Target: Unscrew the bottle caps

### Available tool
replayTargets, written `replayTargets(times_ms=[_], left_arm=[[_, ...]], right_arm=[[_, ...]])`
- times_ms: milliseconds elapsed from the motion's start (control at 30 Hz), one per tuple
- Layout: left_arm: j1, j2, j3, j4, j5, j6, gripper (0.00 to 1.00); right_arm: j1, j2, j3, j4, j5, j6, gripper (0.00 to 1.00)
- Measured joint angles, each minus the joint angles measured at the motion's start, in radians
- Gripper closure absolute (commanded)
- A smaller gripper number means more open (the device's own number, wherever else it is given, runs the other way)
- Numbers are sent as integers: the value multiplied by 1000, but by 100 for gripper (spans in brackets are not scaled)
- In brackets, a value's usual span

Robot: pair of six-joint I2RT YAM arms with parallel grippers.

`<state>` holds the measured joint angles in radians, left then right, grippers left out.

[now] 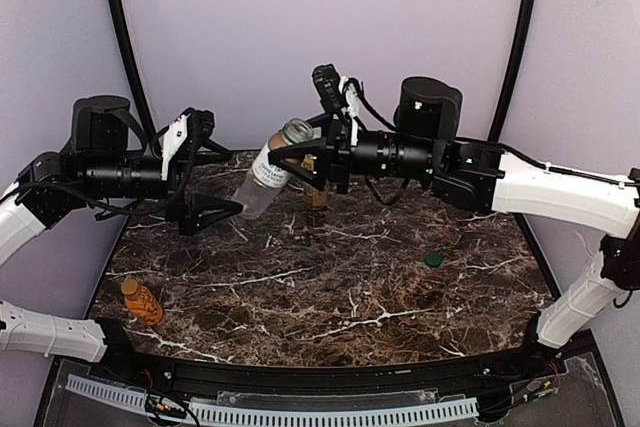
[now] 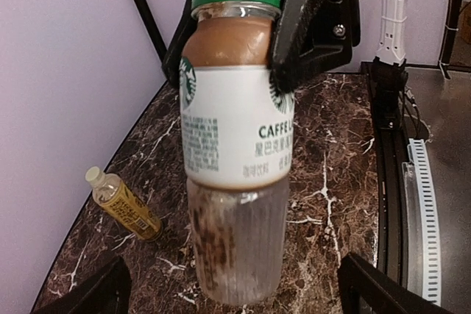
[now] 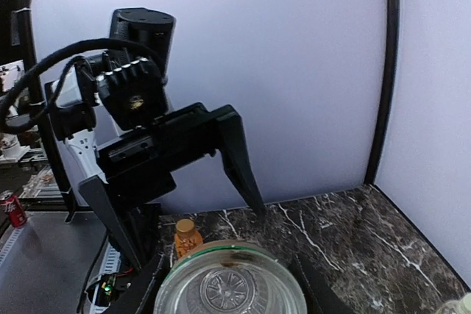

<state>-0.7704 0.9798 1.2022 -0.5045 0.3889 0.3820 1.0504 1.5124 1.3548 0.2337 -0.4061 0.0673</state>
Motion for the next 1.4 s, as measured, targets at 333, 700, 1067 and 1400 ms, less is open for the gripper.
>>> replayTargets(times_ms=[333,700,1067,1400], left_arm=[[103,-116,-116,53,-194,42,1],[191,-200,-183,67,-217,45,1],[201,-202,-197,69,-216,44,1],[203,-201,-197,69,-214,44,1]], right_arm=[[-359,-129,-90,-332,488,-1,78],[-560,-4,-466,-110,626,47,76],[-560,98,-502,74,668,61,65],[-560,111,-419,-68,677,54,60]])
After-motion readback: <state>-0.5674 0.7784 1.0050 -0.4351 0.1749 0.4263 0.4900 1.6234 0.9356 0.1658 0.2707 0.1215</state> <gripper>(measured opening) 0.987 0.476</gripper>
